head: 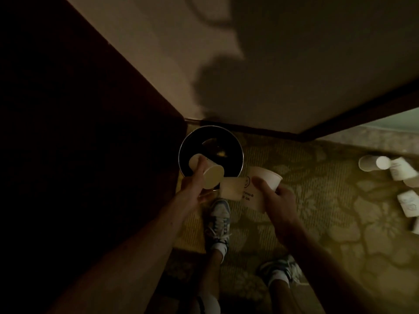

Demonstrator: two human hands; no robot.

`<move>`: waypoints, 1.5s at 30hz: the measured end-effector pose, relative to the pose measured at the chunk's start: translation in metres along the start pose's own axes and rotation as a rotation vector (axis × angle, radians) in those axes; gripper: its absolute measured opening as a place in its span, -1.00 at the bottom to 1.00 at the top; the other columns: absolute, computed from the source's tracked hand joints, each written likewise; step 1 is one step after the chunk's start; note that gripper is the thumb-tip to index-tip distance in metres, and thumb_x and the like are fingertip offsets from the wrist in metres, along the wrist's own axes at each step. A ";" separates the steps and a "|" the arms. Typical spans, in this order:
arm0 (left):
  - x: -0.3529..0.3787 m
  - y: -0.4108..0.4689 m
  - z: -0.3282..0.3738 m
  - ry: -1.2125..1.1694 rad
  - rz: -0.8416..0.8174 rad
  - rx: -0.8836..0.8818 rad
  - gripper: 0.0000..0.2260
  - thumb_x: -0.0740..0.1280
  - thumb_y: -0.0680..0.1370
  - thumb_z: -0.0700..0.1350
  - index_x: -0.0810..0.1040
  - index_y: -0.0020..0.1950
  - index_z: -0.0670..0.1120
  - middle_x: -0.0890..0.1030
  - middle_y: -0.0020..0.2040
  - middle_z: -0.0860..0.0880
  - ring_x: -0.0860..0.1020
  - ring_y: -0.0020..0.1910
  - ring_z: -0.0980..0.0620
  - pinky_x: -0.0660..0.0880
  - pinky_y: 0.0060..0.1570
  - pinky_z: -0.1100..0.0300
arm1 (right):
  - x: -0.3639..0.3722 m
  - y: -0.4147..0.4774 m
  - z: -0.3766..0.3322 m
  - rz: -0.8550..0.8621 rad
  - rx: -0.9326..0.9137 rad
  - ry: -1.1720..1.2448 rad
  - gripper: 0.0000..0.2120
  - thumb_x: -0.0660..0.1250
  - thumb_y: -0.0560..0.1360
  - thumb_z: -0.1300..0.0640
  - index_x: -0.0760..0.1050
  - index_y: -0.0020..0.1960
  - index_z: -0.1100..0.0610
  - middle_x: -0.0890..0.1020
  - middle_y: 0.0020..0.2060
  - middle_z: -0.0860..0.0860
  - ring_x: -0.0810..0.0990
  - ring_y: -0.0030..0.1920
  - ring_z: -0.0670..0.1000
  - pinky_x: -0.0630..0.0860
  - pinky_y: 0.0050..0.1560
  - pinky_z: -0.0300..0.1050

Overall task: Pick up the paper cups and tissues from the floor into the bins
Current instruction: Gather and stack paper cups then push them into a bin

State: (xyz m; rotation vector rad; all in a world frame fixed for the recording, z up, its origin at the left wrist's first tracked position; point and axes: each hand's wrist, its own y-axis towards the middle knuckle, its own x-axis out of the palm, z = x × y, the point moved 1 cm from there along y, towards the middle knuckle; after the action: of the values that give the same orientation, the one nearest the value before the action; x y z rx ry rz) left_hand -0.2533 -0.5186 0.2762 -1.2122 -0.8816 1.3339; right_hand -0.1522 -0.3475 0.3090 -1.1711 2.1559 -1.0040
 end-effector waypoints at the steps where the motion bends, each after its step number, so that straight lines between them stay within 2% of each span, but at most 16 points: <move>1: -0.002 0.002 0.000 0.018 -0.039 -0.003 -0.23 0.30 0.41 0.44 0.41 0.38 -0.11 0.59 0.16 -0.16 0.62 0.03 -0.10 0.59 -0.34 0.14 | 0.003 0.002 0.000 -0.006 0.005 -0.011 -0.66 0.45 0.43 -0.08 0.59 0.05 0.17 0.70 -0.17 0.02 0.70 -0.26 -0.07 0.53 -0.40 -0.28; 3: -0.007 -0.002 -0.006 0.061 -0.162 -0.012 -0.26 0.33 0.38 0.45 0.46 0.35 -0.05 0.64 0.13 -0.12 0.66 0.02 -0.08 0.61 -0.29 0.12 | 0.009 0.003 0.000 -0.016 0.024 -0.013 -0.64 0.45 0.41 -0.10 0.59 0.04 0.15 0.71 -0.15 0.02 0.70 -0.23 -0.06 0.54 -0.39 -0.27; 6: -0.014 -0.012 -0.017 0.089 -0.302 0.018 -0.55 0.41 0.48 0.25 0.56 0.22 -0.01 0.71 0.01 -0.08 0.71 -0.08 -0.05 0.63 -0.20 0.10 | 0.015 0.003 -0.001 -0.042 0.053 0.000 -0.65 0.46 0.37 -0.12 0.59 0.01 0.11 0.72 -0.13 0.03 0.71 -0.17 -0.03 0.59 -0.30 -0.18; 10: -0.019 -0.018 -0.015 0.064 -0.104 0.187 -0.76 0.43 0.53 -0.04 0.55 0.16 -0.07 0.61 0.01 -0.09 0.67 -0.19 -0.05 0.56 -0.41 0.22 | 0.024 0.005 -0.002 -0.037 0.111 -0.018 -0.70 0.43 0.44 -0.10 0.59 0.02 0.11 0.72 -0.15 0.02 0.71 -0.14 0.02 0.64 -0.17 -0.05; 12: -0.020 -0.013 -0.008 0.042 0.047 0.303 -0.76 0.45 0.53 -0.04 0.53 0.12 -0.10 0.58 -0.03 -0.07 0.64 -0.15 -0.06 0.61 -0.36 0.16 | 0.028 0.006 0.000 -0.035 0.113 0.006 -0.69 0.44 0.43 -0.09 0.58 0.02 0.12 0.72 -0.20 -0.01 0.71 -0.21 -0.04 0.59 -0.33 -0.18; 14: -0.017 -0.008 0.003 0.088 0.138 0.379 -0.71 0.46 0.51 -0.04 0.53 0.16 -0.11 0.57 -0.02 -0.05 0.64 -0.07 -0.10 0.66 -0.10 -0.01 | 0.032 0.008 0.002 -0.040 0.108 0.018 -0.64 0.46 0.41 -0.11 0.58 0.05 0.14 0.72 -0.16 0.01 0.71 -0.23 -0.07 0.55 -0.38 -0.25; 18: -0.008 -0.001 0.008 0.274 0.136 0.359 -0.35 0.48 0.47 0.10 0.35 0.48 -0.07 0.51 0.31 -0.07 0.58 0.18 -0.14 0.59 0.10 -0.10 | 0.041 0.012 0.005 -0.052 0.119 0.069 -0.51 0.51 0.26 -0.14 0.56 0.05 0.15 0.71 -0.14 0.05 0.71 -0.22 -0.06 0.59 -0.35 -0.23; 21: -0.002 -0.013 -0.002 0.276 -0.139 0.328 -0.70 0.48 0.42 0.20 0.63 0.12 0.19 0.67 0.12 0.02 0.69 -0.06 0.07 0.64 -0.19 0.13 | 0.049 0.017 0.008 -0.001 0.166 0.085 -0.39 0.56 0.33 -0.05 0.32 0.19 0.16 0.58 0.03 0.10 0.67 -0.05 0.05 0.68 -0.14 0.06; 23: -0.002 -0.020 -0.014 0.316 -0.226 0.357 -0.79 0.49 0.36 0.25 0.65 -0.06 0.25 0.69 -0.01 0.08 0.69 -0.09 0.13 0.65 -0.16 0.13 | 0.054 0.020 0.009 0.014 0.189 0.064 -0.46 0.54 0.37 -0.05 0.31 0.14 0.13 0.56 0.02 0.10 0.66 -0.02 0.09 0.67 -0.07 0.15; 27: -0.006 -0.021 -0.006 0.329 0.002 0.487 -0.68 0.44 0.53 0.00 0.54 0.27 0.00 0.62 0.15 -0.02 0.61 0.12 -0.04 0.59 0.12 -0.07 | 0.065 0.022 0.004 -0.144 0.146 -0.026 -0.61 0.37 0.51 -0.11 0.56 -0.08 0.26 0.66 -0.16 0.17 0.65 -0.16 0.11 0.59 -0.02 0.05; 31: -0.001 -0.012 0.010 0.485 0.056 0.423 -0.51 0.27 0.64 0.02 0.32 0.52 -0.14 0.45 0.41 -0.17 0.48 0.30 -0.13 0.47 0.22 -0.01 | 0.059 0.020 0.002 -0.248 0.161 -0.119 -0.67 0.33 0.58 0.02 0.51 0.22 0.24 0.64 0.00 0.20 0.62 -0.06 0.11 0.58 0.10 0.12; 33: 0.002 -0.016 0.009 0.582 0.069 0.449 -0.59 0.30 0.62 0.01 0.43 0.43 -0.13 0.53 0.30 -0.14 0.53 0.17 -0.07 0.46 0.02 0.13 | 0.050 0.013 0.003 -0.275 0.101 -0.229 -0.68 0.32 0.59 0.08 0.48 0.28 0.21 0.63 0.04 0.15 0.63 -0.04 0.09 0.59 0.05 0.06; 36: 0.015 -0.048 0.002 0.694 0.040 0.639 -0.82 0.36 0.58 0.00 0.62 -0.02 -0.10 0.65 -0.10 -0.06 0.60 -0.12 0.00 0.42 -0.24 0.20 | 0.017 -0.014 -0.004 -0.265 -0.049 -0.321 -0.70 0.34 0.57 0.01 0.48 0.25 0.10 0.63 0.00 0.01 0.62 -0.10 -0.06 0.53 -0.16 -0.17; 39: 0.043 -0.103 -0.001 0.958 -0.046 0.877 -0.74 0.38 0.55 0.03 0.52 -0.30 -0.02 0.57 -0.36 -0.03 0.55 -0.35 0.05 0.43 -0.34 0.14 | -0.043 -0.055 -0.017 -0.169 -0.201 -0.347 -0.80 0.39 0.53 -0.03 0.49 0.10 0.00 0.61 -0.16 -0.10 0.58 -0.23 -0.20 0.43 -0.33 -0.34; 42: 0.088 -0.178 0.001 1.323 -0.115 1.218 -0.66 0.36 0.54 0.08 0.34 -0.37 0.08 0.43 -0.46 0.06 0.47 -0.43 0.14 0.29 -0.47 0.27 | -0.118 -0.107 -0.030 -0.010 -0.341 -0.396 -0.81 0.42 0.47 -0.04 0.47 -0.01 -0.03 0.53 -0.29 -0.10 0.52 -0.29 -0.16 0.45 -0.34 -0.24; 45: 0.152 -0.254 -0.008 1.643 -0.258 1.400 -0.76 0.24 0.55 0.19 0.36 -0.24 0.12 0.37 -0.33 0.18 0.39 -0.35 0.21 0.30 -0.39 0.28 | -0.203 -0.153 -0.029 0.141 -0.343 -0.451 -0.75 0.42 0.42 -0.13 0.47 0.03 -0.08 0.53 -0.24 -0.15 0.52 -0.16 -0.17 0.47 -0.24 -0.30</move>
State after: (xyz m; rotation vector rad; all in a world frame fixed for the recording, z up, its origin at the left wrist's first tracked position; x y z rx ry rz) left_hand -0.1741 -0.3335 0.4929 -0.5619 0.9561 0.1572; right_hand 0.0078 -0.2191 0.4618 -1.2327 2.0442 -0.2741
